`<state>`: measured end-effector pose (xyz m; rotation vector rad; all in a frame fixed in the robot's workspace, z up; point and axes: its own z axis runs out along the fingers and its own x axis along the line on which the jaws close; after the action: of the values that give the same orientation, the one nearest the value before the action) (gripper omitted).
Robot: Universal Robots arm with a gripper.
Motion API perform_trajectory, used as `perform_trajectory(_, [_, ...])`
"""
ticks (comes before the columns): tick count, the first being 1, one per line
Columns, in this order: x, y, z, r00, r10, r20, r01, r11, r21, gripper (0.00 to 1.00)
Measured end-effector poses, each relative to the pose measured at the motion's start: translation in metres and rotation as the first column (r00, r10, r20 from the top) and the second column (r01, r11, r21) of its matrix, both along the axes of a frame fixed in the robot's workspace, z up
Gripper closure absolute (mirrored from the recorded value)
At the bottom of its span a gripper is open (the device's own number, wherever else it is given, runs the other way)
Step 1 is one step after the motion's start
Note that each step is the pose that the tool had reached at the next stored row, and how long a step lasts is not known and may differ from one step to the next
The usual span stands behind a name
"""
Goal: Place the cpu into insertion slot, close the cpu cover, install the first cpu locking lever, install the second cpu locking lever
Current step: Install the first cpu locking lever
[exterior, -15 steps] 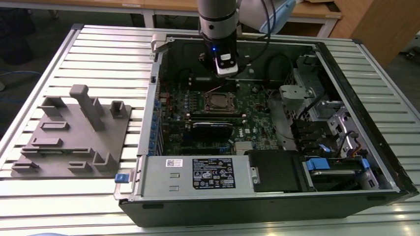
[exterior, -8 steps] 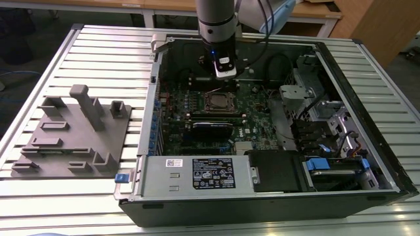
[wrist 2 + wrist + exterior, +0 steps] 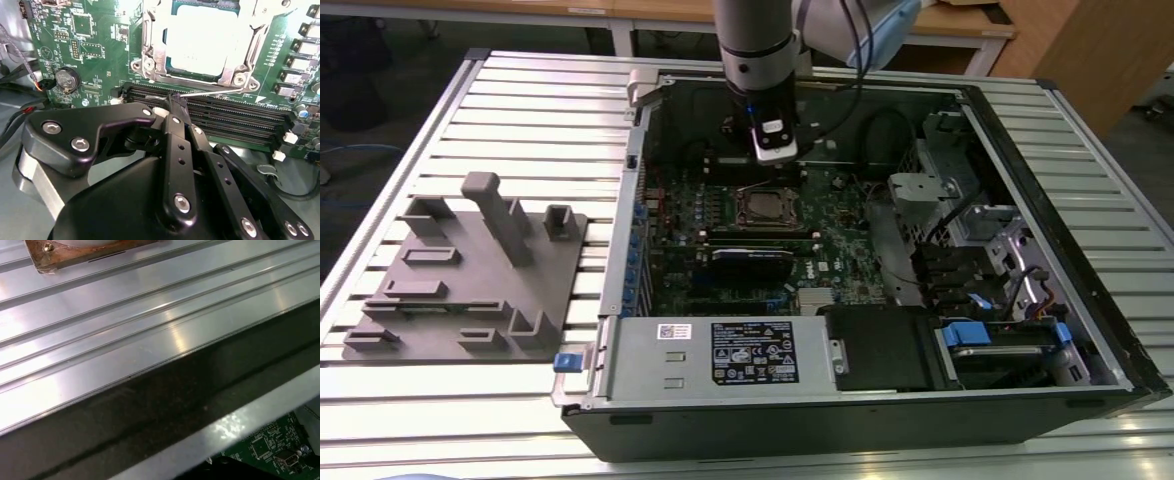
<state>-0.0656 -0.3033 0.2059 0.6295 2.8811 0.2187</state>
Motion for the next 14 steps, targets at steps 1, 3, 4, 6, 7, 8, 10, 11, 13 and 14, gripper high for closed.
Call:
perform_trajectory(1, [0.0,0.0005,-0.001,1.0,0.0,0.0016,0.0,1.0,0.0,0.9])
perform_trajectory(3, [0.0,0.0013,-0.0031,1.0,0.0,0.0034,0.0,1.0,-0.0002,0.9])
perform_trajectory(4, [0.0,0.0015,-0.0038,1.0,0.0,0.0034,0.0,1.0,-0.0003,0.9])
perform_trajectory(6, [0.0,0.0022,-0.0048,1.0,0.0,0.0035,0.0,1.0,-0.0004,0.9])
perform_trajectory(7, [0.0002,0.0027,-0.0054,1.0,0.0,0.0043,0.0,1.0,-0.0002,0.9])
perform_trajectory(8, [0.0001,0.0028,-0.0055,1.0,0.0,0.0041,0.0,1.0,-0.001,0.9])
perform_trajectory(10, [0.0,0.0029,-0.0055,1.0,0.0,0.0034,0.0,1.0,-0.0021,0.9])
perform_trajectory(11, [0.0,0.0029,-0.0055,1.0,0.0,0.0035,0.0,1.0,-0.0021,0.9])
perform_trajectory(13, [0.0,0.0029,-0.0056,1.0,0.0,0.0034,0.0,1.0,-0.0021,0.9])
perform_trajectory(14, [0.0,0.0029,-0.0055,1.0,0.0,0.0034,0.0,1.0,-0.0022,0.9])
